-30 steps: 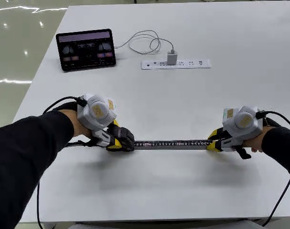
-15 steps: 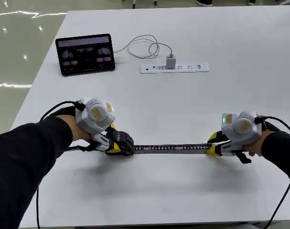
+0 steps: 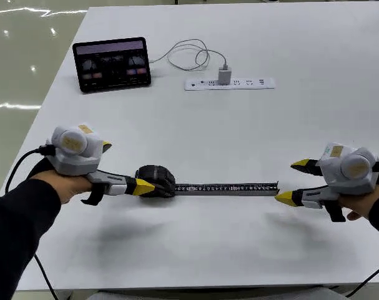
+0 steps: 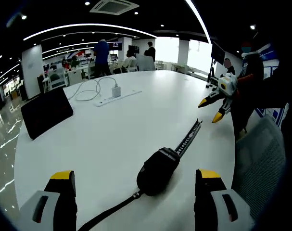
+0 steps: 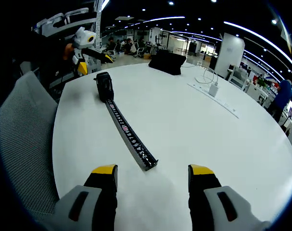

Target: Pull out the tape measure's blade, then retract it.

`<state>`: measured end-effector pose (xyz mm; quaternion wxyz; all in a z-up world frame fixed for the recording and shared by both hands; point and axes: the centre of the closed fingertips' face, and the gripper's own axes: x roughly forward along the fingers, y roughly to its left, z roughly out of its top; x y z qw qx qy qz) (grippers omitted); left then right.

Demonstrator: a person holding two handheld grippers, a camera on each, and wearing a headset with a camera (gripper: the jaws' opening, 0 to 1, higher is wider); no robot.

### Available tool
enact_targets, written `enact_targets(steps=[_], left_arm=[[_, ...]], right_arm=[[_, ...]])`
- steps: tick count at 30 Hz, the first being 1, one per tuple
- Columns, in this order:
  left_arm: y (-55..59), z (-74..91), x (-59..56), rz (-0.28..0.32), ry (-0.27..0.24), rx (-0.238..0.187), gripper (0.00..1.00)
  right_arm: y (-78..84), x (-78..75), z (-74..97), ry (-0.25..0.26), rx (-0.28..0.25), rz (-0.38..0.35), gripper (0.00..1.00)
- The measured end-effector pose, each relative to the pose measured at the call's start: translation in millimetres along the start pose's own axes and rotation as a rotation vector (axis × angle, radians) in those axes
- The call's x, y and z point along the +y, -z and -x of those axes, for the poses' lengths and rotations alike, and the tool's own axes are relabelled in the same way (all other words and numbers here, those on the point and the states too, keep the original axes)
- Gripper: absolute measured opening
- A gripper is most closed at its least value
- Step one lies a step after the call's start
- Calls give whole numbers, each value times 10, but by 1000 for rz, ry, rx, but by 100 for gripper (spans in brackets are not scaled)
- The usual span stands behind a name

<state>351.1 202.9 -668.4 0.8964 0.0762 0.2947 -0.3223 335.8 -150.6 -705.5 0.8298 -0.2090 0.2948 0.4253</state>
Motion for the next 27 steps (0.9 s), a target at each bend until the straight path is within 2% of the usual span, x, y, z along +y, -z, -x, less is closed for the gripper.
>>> enact_targets(steps=[1,3,5,7,9,15,17,20,22,24,27], left_arm=[[0,40,23,6,-15,-22,100],[87,153,60,13,-36,-20,100],[84,263,65,28,-42,-70,100],[108,347,82,32,-61,-86,100],[140,425,87,43,-68,-99,100],[260,583,113,65,-98,-96,100],[350,651,68,98,-89,-62,100],[476,736,47,84,-104,-46,100],[553,791,34,88,-102,-49,100],[618,827,30,102,-106,-54,100],[658,856,46,115,-118,-65,100]], right_arm=[[20,9,41,7,-4,-10,58],[62,13,142,26,-18,-45,62],[109,14,243,44,-22,-52,63],[144,1,327,68,-23,-66,66],[176,40,420,70,-30,-77,68],[331,150,592,76,-21,-69,75],[404,177,647,79,-11,-74,77],[489,161,764,103,-8,-103,79],[519,140,865,123,-26,-122,78],[585,141,944,141,-24,-132,79],[706,149,1016,150,-14,-147,83]])
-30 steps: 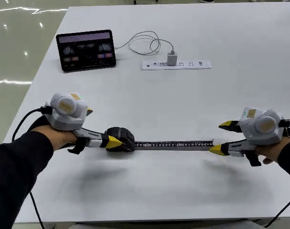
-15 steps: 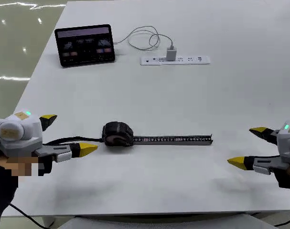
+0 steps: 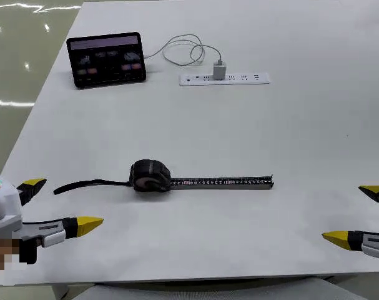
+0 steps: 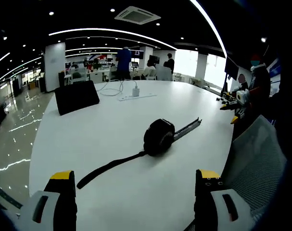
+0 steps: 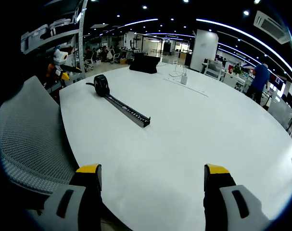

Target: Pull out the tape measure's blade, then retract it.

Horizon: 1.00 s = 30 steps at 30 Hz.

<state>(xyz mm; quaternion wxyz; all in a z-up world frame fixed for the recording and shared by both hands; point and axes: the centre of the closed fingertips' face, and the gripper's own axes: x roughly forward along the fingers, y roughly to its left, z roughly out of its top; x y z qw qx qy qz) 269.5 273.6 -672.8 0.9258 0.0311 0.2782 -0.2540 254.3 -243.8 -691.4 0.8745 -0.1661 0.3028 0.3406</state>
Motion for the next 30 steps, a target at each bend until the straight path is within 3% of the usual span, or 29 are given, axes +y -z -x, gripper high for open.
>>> enact_targets(steps=[8,16,23,30], left_arm=[[13,77,11,18,-14,-10,100],[62,151,93,23,-32,5,100],[-5,163,88,-4,-23,-23,100],[2,176,86,-16,-20,-20,100]], right_arm=[[105,29,216,29,-23,-64,100],[201,86,277,29,-13,-71,100],[144,99,242,24,-20,-58,100],[108,96,242,22,-28,-65,100]])
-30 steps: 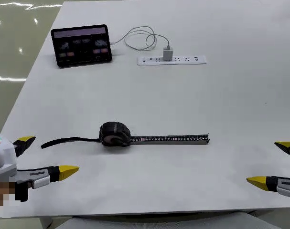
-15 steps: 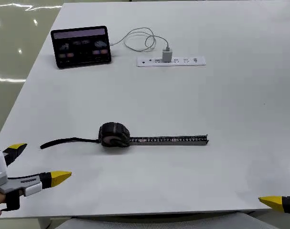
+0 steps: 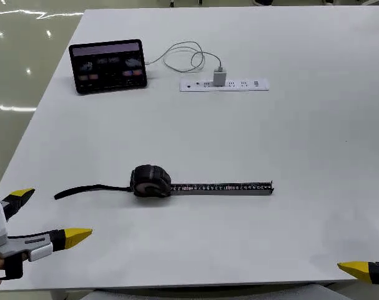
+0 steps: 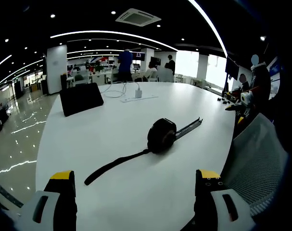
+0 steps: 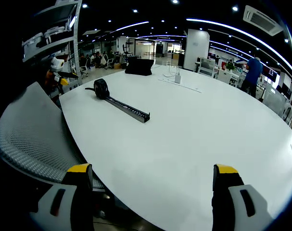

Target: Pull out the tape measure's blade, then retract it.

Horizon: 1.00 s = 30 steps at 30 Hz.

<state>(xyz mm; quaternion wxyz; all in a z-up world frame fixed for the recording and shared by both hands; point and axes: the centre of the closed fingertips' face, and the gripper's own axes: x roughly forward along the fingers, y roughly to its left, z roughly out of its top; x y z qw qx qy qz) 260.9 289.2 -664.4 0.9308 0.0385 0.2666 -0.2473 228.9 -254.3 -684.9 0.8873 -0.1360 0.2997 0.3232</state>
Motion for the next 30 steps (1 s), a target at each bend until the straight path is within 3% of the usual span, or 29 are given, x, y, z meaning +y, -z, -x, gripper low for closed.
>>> enact_targets(steps=[14,19,26,30], left_arm=[[-50,-54,-26,-15,13,13,100],[-143,-155,-180,-30,23,38,100],[-437,-401,-434,-28,42,5,100],[-493,-536,-495,-21,40,1,100]], right_arm=[[-45,77,-54,-16,3,8,100],[-121,72,-91,-25,-3,18,100],[-255,28,-188,-48,9,78,100],[-332,2,-244,-63,14,103,100]])
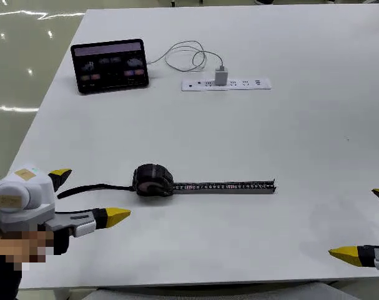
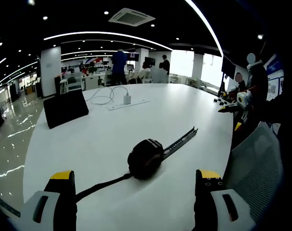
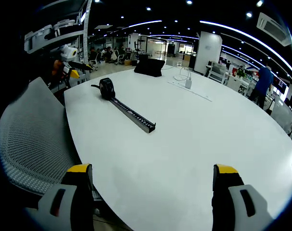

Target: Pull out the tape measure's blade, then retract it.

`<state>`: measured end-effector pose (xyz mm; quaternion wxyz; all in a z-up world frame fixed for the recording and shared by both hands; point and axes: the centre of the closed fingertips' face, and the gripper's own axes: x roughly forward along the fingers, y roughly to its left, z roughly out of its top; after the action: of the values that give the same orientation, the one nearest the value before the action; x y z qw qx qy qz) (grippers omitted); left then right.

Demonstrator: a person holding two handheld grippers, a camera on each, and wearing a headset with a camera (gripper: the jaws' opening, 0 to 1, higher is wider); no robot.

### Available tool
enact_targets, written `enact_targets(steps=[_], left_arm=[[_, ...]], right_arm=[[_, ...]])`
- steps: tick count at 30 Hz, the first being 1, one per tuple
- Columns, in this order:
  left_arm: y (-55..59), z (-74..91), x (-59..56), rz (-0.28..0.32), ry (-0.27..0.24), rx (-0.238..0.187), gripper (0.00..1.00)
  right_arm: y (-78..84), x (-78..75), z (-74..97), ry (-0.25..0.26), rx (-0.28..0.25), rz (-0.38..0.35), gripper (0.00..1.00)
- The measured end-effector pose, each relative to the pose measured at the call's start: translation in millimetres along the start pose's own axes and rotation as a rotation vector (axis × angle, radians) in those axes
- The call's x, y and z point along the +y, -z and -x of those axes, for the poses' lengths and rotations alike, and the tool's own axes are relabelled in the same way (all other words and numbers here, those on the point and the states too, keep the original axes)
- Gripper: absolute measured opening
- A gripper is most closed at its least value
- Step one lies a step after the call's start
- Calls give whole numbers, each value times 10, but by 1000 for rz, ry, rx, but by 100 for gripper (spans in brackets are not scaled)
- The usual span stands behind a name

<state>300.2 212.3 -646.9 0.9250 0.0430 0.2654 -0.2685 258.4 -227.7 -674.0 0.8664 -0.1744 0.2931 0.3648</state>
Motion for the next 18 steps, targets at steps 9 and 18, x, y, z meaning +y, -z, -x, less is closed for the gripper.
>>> enact_targets(steps=[9,18], left_arm=[[-153,-294,-30,28,-60,37,100],[-215,-558,-152,57,-88,30,100]], right_arm=[[-173,-61,-113,-24,6,48,98],[-355,-112,-323,-79,16,115,100]])
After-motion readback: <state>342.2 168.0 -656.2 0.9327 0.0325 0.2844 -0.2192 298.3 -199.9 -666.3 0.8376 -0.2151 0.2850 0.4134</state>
